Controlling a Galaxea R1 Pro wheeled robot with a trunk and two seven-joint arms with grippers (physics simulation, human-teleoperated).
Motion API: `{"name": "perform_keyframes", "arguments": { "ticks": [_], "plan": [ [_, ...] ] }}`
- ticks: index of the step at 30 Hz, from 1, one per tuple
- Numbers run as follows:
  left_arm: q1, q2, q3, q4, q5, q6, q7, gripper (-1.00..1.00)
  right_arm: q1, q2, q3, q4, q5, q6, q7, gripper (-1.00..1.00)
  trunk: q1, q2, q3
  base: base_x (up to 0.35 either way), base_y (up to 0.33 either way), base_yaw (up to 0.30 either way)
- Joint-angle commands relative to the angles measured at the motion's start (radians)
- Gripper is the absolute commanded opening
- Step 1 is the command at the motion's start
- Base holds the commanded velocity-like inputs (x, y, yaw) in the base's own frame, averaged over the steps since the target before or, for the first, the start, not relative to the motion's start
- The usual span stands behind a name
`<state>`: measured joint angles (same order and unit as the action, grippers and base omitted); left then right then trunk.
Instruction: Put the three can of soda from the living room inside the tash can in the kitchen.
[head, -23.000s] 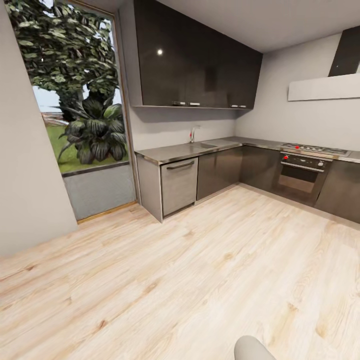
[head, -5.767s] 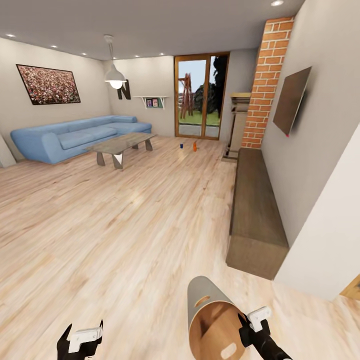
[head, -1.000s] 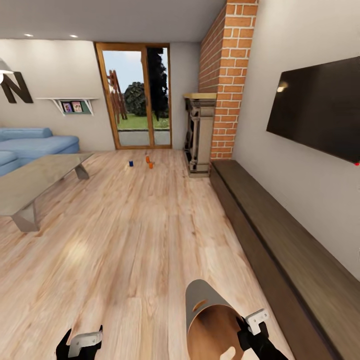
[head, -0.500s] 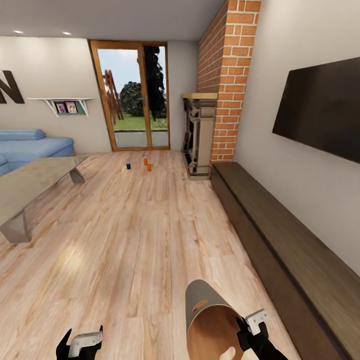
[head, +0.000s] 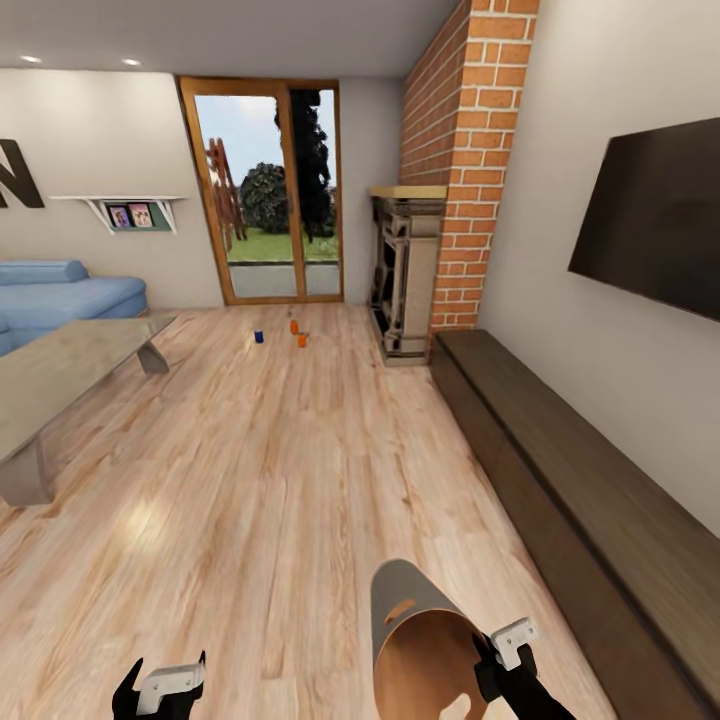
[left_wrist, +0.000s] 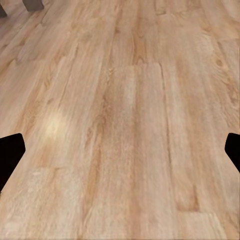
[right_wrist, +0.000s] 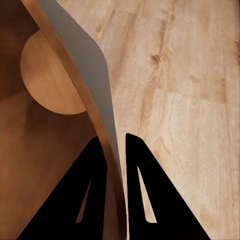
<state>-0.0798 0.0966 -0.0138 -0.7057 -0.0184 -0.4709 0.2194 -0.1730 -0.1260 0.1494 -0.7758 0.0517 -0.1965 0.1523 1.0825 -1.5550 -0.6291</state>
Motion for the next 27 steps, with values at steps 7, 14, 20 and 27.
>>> {"name": "perform_keyframes", "arguments": {
  "ticks": [7, 14, 20, 27],
  "plan": [
    [0.0, 0.0, 0.0, 0.0, 0.0, 0.001, -0.001, 1.0, 0.0, 0.0, -0.001, -0.001, -0.005, 0.0, 0.006, -1.0, 0.0, 0.0, 0.001, 0.302, 0.151, 0.0],
    [0.0, 0.0, 0.0, 0.025, 0.0, 0.002, 0.0, 1.0, 0.0, 0.001, -0.002, -0.002, -0.007, -0.001, 0.005, -1.0, 0.0, 0.0, 0.005, 0.302, 0.151, 0.0],
    [0.0, 0.0, 0.0, 0.041, 0.001, 0.001, 0.0, 1.0, 0.0, 0.0, -0.004, -0.002, -0.006, -0.002, 0.006, -1.0, 0.0, 0.0, 0.007, 0.302, 0.151, 0.0],
    [0.0, 0.0, 0.0, 0.043, 0.001, 0.001, 0.0, 1.0, 0.0, 0.0, -0.005, -0.002, -0.007, -0.003, 0.006, -1.0, 0.0, 0.0, 0.012, 0.302, 0.151, 0.0]
  ]
}}
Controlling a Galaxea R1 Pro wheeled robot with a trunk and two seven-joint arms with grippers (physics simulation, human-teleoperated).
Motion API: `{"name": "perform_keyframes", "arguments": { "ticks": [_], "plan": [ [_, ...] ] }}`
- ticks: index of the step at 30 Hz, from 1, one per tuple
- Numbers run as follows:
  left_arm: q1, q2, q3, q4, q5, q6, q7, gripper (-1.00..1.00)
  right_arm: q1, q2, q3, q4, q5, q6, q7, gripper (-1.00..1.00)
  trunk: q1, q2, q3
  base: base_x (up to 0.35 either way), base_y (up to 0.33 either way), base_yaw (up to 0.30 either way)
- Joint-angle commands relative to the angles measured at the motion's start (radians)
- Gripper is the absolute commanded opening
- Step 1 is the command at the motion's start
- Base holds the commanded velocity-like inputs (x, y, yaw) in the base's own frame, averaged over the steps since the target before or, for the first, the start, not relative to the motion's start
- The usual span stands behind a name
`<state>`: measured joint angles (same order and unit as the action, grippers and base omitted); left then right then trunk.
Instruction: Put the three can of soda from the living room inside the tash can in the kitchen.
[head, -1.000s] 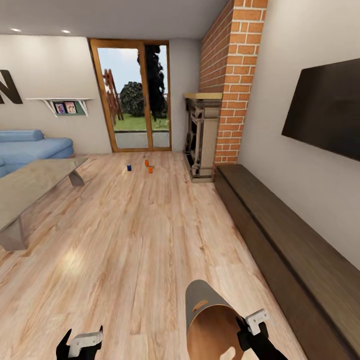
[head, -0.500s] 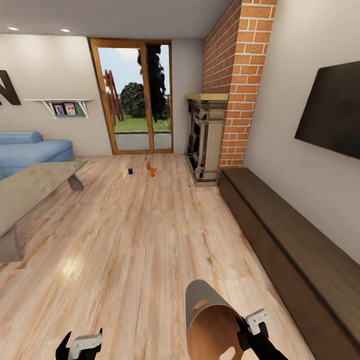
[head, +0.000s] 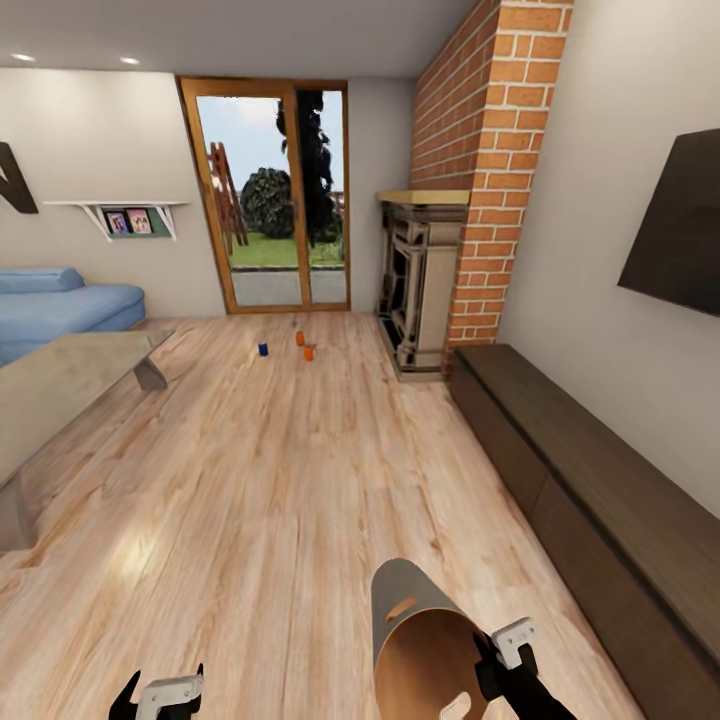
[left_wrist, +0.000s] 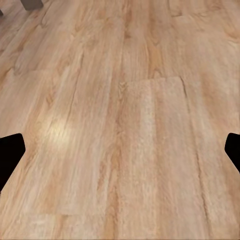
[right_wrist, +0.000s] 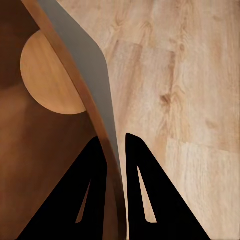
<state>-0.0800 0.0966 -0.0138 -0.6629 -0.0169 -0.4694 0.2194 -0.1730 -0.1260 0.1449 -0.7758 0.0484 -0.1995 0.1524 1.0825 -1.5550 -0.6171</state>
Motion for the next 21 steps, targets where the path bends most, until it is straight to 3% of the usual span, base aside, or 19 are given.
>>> {"name": "perform_keyframes", "arguments": {
  "ticks": [1, 21],
  "plan": [
    [0.0, 0.0, 0.0, 0.0, 0.0, 0.0, 0.0, 1.0, 0.0, 0.0, -0.001, -0.002, -0.004, 0.0, 0.006, -1.0, 0.0, 0.0, 0.0, 0.302, 0.152, 0.0],
    [-0.001, 0.0, 0.0, 0.002, -0.001, 0.0, 0.0, 1.0, 0.0, 0.0, 0.0, -0.002, -0.007, 0.0, 0.006, -1.0, 0.0, 0.0, 0.013, 0.302, 0.152, 0.0]
  ]
}}
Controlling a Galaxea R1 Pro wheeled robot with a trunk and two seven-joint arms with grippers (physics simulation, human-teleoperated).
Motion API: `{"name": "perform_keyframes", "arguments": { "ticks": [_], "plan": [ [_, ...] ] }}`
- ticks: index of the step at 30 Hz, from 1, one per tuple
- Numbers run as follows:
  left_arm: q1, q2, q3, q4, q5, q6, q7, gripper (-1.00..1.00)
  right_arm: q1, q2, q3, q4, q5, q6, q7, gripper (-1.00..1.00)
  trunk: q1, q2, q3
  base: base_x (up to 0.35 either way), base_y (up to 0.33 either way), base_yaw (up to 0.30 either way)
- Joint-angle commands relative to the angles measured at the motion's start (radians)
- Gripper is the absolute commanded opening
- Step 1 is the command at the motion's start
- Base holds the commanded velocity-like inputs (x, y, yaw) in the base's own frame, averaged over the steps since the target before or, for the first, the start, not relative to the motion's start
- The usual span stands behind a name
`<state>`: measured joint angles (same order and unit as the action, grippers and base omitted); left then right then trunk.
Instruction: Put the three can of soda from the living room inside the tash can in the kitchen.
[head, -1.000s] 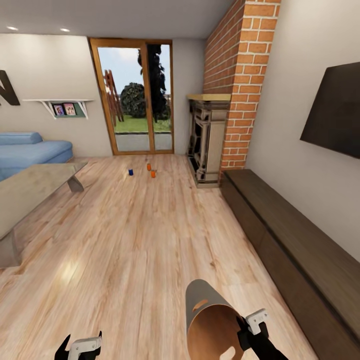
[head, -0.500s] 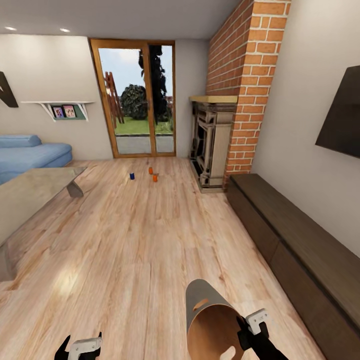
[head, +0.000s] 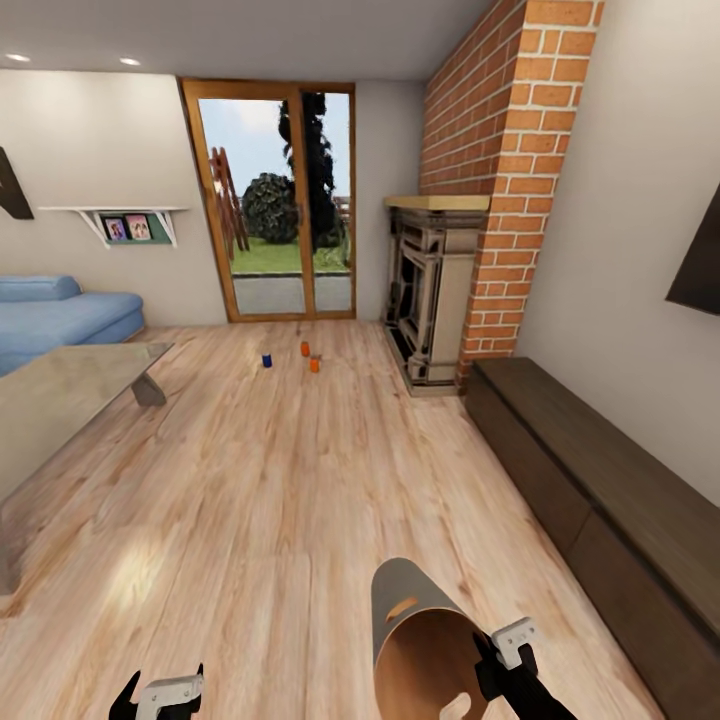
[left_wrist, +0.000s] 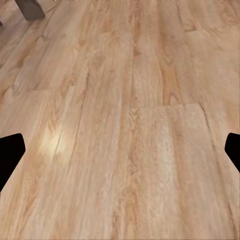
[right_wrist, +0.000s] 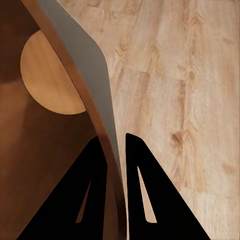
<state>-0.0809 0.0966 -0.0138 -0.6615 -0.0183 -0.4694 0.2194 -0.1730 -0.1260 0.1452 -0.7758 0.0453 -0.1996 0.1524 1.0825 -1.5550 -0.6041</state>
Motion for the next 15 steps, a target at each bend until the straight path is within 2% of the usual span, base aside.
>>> {"name": "perform_keyframes", "arguments": {
  "ticks": [1, 15],
  "plan": [
    [0.0, 0.0, 0.0, 0.001, 0.0, 0.0, 0.0, 1.0, 0.0, 0.0, 0.0, -0.002, -0.005, 0.0, 0.006, -1.0, 0.0, 0.0, 0.0, 0.302, 0.152, 0.0],
    [0.0, 0.0, 0.0, 0.002, 0.0, 0.0, 0.0, 1.0, 0.0, 0.0, 0.001, -0.002, -0.002, 0.0, 0.006, -1.0, 0.0, 0.0, 0.003, 0.302, 0.151, -0.002]
  ]
}}
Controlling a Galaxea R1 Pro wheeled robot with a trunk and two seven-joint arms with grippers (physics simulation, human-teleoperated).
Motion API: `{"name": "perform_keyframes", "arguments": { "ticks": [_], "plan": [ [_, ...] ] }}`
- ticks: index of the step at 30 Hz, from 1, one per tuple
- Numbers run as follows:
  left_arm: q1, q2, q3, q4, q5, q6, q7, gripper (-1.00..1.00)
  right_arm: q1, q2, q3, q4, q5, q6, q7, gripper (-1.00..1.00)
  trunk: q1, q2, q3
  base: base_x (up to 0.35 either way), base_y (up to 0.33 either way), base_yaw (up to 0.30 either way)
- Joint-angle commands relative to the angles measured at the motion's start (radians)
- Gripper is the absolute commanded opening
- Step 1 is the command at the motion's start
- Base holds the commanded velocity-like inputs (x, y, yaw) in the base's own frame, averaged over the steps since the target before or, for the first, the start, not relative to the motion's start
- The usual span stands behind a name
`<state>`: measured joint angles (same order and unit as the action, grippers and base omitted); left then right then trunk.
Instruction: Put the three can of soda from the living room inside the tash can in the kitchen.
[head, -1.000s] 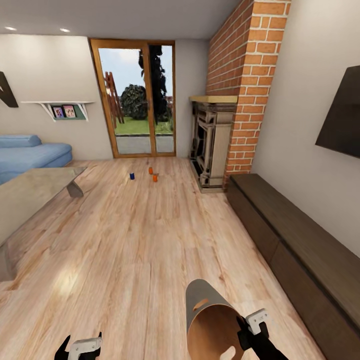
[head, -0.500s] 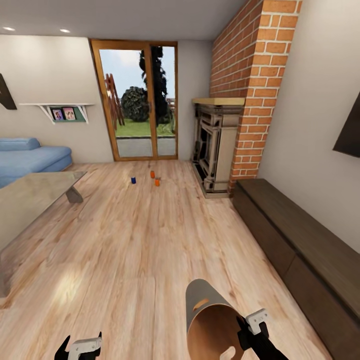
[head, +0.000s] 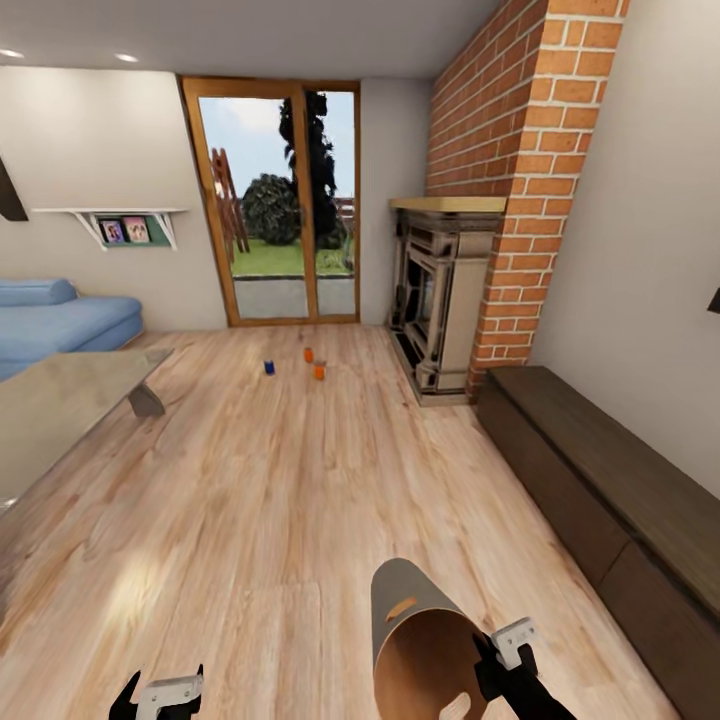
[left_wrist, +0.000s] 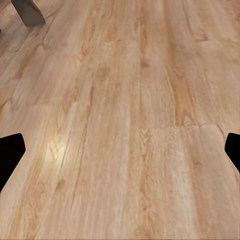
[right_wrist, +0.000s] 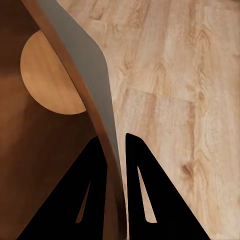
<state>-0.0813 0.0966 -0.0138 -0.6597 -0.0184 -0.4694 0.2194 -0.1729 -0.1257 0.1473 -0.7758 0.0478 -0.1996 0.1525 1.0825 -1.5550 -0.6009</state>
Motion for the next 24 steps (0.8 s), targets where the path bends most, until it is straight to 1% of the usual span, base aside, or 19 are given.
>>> {"name": "perform_keyframes", "arguments": {
  "ticks": [1, 9, 24],
  "plan": [
    [0.0, 0.0, 0.0, 0.0, 0.0, 0.0, 0.0, 1.0, 0.0, 0.0, -0.001, -0.002, -0.005, 0.0, 0.005, -1.0, 0.0, 0.0, 0.001, 0.302, 0.152, -0.089],
    [0.0, 0.0, 0.0, 0.0, 0.0, 0.0, 0.0, 1.0, 0.0, 0.001, -0.002, -0.002, -0.01, 0.0, 0.005, -1.0, 0.0, 0.0, 0.005, 0.303, 0.151, -0.135],
    [0.0, 0.0, 0.003, -0.001, 0.001, 0.003, -0.002, 1.0, 0.0, 0.001, -0.002, -0.002, -0.002, 0.0, 0.005, -1.0, 0.0, 0.0, 0.005, 0.309, 0.131, -0.006]
  ]
}}
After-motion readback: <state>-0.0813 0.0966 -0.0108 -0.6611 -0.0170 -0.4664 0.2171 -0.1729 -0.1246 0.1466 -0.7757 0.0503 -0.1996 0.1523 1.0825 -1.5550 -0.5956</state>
